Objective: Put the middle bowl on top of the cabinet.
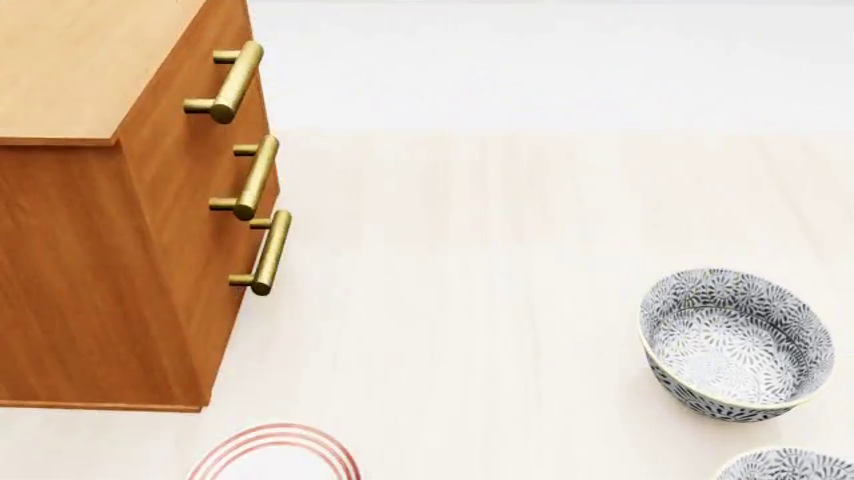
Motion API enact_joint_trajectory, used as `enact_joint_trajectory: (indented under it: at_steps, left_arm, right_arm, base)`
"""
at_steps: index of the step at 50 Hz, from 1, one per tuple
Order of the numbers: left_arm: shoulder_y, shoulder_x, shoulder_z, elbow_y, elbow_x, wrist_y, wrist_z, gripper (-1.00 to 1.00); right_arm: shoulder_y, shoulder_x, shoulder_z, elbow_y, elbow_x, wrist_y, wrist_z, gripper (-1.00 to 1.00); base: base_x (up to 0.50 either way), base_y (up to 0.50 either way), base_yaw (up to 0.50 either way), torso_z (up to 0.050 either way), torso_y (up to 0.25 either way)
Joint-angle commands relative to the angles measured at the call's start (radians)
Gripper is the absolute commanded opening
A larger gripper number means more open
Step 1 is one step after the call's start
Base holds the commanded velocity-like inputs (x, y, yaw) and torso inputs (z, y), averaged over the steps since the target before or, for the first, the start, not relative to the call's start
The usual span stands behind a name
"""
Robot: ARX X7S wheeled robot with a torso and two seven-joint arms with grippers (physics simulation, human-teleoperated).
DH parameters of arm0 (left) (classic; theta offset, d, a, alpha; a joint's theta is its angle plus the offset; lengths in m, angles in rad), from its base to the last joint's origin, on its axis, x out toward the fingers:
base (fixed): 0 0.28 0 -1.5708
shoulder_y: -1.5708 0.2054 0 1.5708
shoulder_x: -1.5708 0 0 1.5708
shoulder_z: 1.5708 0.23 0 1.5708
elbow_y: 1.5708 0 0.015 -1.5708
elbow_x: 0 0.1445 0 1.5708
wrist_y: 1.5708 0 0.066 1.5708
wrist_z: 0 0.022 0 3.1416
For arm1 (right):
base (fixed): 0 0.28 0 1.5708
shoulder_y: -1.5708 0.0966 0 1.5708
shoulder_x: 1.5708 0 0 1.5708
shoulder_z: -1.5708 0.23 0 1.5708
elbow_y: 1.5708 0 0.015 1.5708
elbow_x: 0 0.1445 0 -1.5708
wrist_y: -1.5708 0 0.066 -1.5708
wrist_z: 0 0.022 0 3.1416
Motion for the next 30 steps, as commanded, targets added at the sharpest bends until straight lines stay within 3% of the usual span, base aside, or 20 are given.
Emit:
enact_joint_trajectory:
  at_steps: [1,23,30]
  left_arm:
    - [-0.035,0.023,0.096,-0.256,-0.039,0.020,0.042,-1.00]
    - [-0.021,0.028,0.104,-0.503,-0.048,0.038,0.117,-1.00]
    - [0.027,-0.001,0.054,-0.488,-0.043,0.185,0.108,-1.00]
  right_arm:
    - [0.000,0.000,0.010,0.000,0.007,-0.004,-0.002,1.00]
    - [0.000,0.000,0.005,0.000,0.002,-0.005,-0.004,1.00]
    - [0.000,0.000,0.010,0.000,0.006,-0.008,-0.004,1.00]
  base:
    - [0.00,0.00,0.00,0.000,0.000]
    - [0.00,0.00,0.00,0.000,0.001]
    - [0.00,0.00,0.00,0.000,0.000]
